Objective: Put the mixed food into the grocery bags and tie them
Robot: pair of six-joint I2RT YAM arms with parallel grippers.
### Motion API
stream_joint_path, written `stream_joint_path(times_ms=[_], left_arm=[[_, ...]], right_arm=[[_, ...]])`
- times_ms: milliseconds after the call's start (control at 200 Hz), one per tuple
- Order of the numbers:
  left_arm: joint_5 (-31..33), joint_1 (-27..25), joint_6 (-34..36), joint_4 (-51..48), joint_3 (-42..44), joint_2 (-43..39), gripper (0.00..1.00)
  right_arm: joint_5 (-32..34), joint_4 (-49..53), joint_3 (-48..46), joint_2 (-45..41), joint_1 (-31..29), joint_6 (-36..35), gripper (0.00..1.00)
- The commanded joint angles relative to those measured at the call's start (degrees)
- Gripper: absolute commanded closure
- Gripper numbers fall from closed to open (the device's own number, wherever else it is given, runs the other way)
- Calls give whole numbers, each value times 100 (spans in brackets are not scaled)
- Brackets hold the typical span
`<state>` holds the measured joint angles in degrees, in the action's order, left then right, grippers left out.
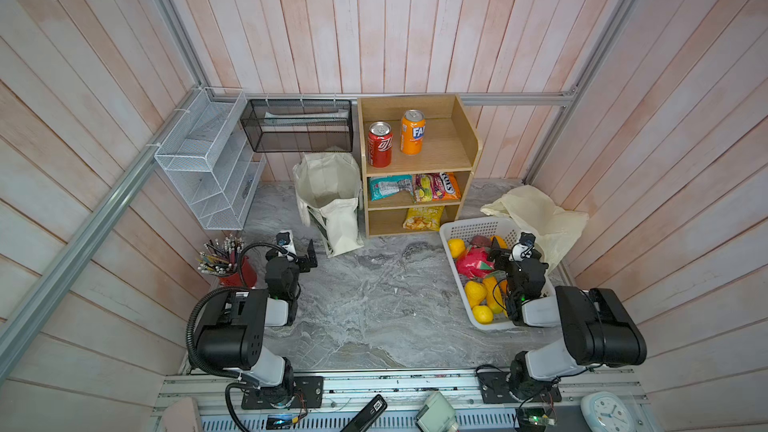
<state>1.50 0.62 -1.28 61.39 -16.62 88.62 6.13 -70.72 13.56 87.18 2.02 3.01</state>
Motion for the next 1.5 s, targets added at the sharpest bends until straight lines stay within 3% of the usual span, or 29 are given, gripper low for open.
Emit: stream_joint_path(times_ms=[0,1145,1225,1350,1495], left_arm=[[-26,12,15,194,0,-25,0],[-60,35,5,162,-19,-21,0],[-178,90,-17,220,7,-68,0],[-119,87,-20,-748,-331,-517,0],[225,43,-131,-1423,-482,-1056,0]], right_arm=[[81,137,1,-54,-18,4,2],[78,146,4,-52,-18,3,2],[262,-193,-110,-223,-18,62,2],[380,1536,267,-1236,-18,171,2],[556,2184,328,-2125,-3,715,2]])
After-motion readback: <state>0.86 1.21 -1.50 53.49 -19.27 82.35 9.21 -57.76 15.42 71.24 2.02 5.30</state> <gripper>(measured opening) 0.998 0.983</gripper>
